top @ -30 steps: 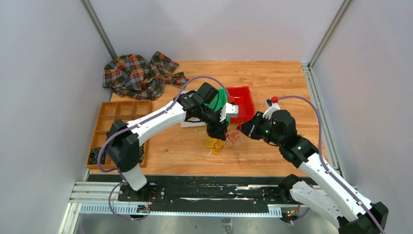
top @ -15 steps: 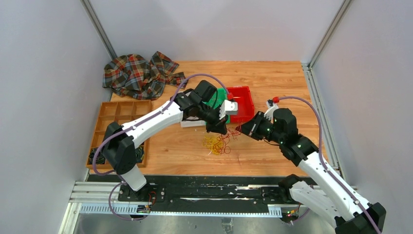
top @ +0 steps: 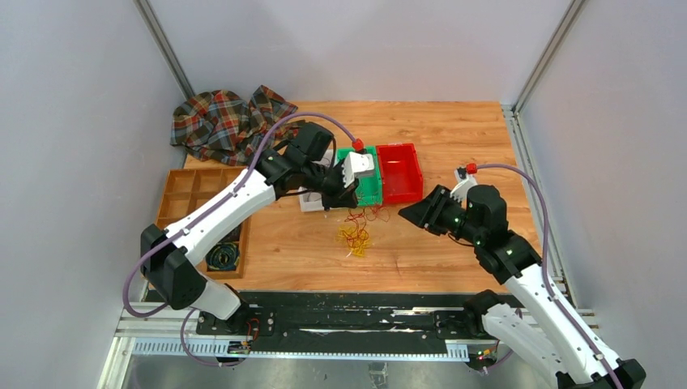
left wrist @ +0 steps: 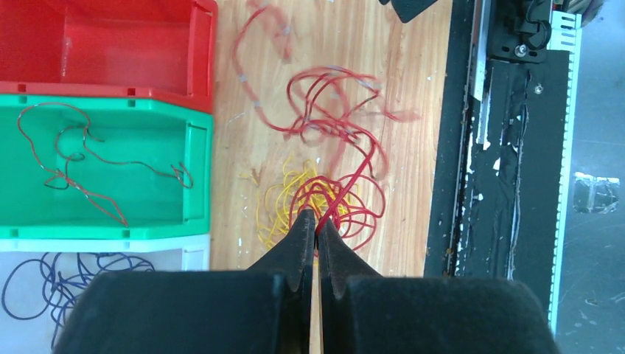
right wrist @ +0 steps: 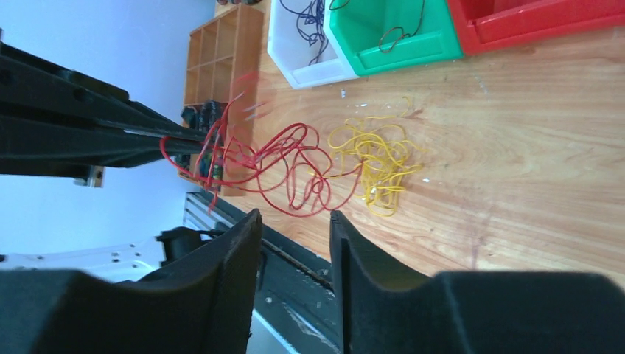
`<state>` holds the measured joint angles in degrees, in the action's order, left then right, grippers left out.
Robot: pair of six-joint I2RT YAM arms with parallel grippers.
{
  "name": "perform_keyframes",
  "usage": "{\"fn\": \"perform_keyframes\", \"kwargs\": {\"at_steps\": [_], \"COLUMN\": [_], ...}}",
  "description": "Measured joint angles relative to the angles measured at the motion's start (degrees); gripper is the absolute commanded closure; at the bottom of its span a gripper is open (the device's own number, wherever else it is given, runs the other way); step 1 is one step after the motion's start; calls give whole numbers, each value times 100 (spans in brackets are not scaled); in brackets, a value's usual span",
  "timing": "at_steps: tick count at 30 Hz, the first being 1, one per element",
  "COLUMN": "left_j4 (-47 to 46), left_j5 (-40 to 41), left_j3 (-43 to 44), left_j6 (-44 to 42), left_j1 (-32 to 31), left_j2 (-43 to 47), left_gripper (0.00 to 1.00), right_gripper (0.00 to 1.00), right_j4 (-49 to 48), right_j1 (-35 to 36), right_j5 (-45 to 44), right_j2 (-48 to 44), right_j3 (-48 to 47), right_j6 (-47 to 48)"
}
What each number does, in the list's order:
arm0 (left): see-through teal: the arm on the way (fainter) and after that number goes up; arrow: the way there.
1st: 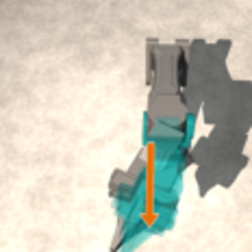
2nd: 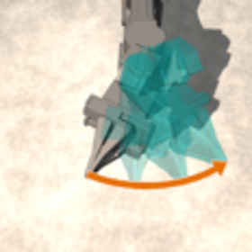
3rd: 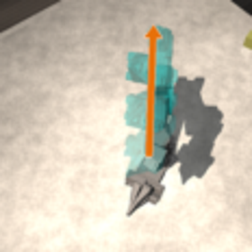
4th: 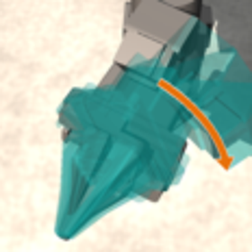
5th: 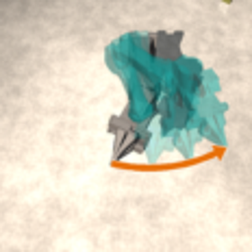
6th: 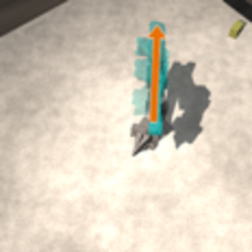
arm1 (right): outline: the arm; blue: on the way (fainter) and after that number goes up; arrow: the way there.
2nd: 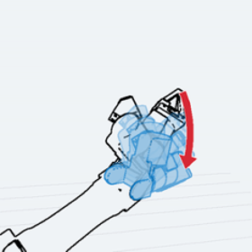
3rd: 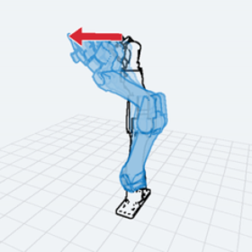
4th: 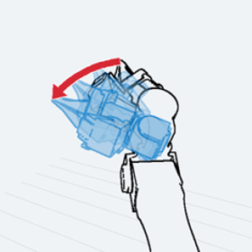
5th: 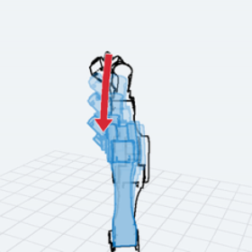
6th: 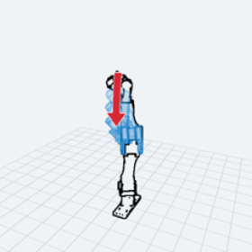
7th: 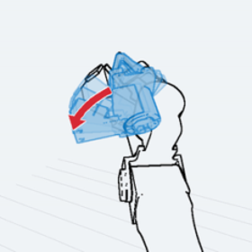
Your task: Untangle the cables
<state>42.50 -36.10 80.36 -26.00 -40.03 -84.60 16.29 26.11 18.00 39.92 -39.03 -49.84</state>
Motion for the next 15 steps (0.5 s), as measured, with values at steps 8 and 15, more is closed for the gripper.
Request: {"fn": "perform_keyframes", "kwargs": {"at_steps": [8,15], "left_j4": [101,111], "left_j5": [26,214], "left_j3": [85,378], "left_j6": [503,1191], "left_j1": [15,15], "left_j2": [111,120], "left_gripper": [99,99], "right_gripper": [30,27], "right_j4": [-203,-629], "right_j1": [-2,247], "right_j5": [55,-170], "right_j2": [-382,-417], "right_j3": [151,269], "right_j6": [317,603]}}
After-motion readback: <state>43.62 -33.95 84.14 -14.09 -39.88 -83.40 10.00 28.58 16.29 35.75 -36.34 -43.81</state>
